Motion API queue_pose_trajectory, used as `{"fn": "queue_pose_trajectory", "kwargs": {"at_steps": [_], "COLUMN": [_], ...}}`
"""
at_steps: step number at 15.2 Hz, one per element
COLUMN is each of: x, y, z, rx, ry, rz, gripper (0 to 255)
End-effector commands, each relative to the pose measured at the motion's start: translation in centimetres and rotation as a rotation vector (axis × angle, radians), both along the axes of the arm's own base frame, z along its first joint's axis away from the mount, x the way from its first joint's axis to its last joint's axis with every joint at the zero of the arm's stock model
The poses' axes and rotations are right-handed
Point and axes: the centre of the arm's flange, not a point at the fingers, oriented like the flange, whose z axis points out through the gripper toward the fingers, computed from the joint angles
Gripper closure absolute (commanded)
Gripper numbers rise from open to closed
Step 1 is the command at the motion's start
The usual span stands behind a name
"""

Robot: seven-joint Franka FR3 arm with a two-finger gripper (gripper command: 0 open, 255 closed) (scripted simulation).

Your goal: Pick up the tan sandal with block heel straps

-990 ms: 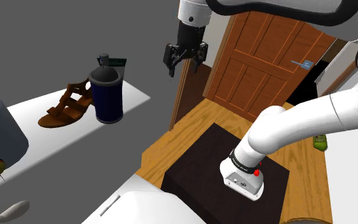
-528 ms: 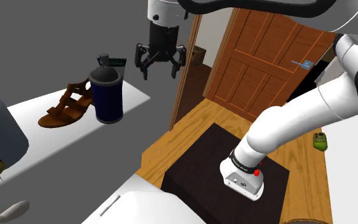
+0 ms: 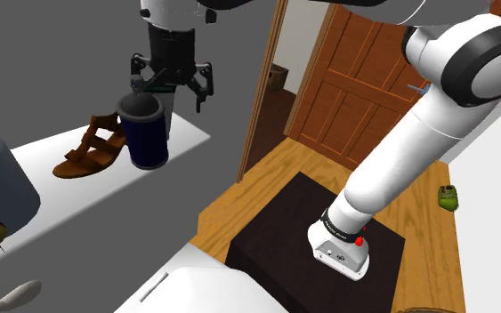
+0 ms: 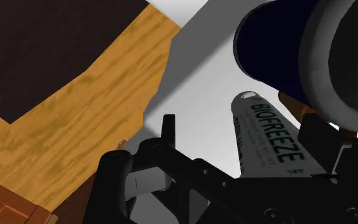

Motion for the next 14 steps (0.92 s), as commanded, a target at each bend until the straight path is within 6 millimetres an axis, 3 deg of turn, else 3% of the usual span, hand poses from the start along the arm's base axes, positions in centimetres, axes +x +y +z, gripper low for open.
{"fn": "queue_pose_trajectory", "kwargs": {"at_steps": [1,7,14], "x": [1.5,7.0,7.1], "y": [2.2,7.6,7.6], "z": [-0.1,-0.2,-3.4], "rx": [0.007,0.023,0.023], "ry": [0.0,-0.008,-0.008], "rz": [-0.056,-0.203,-0.205], "gripper": [0,0,0]}}
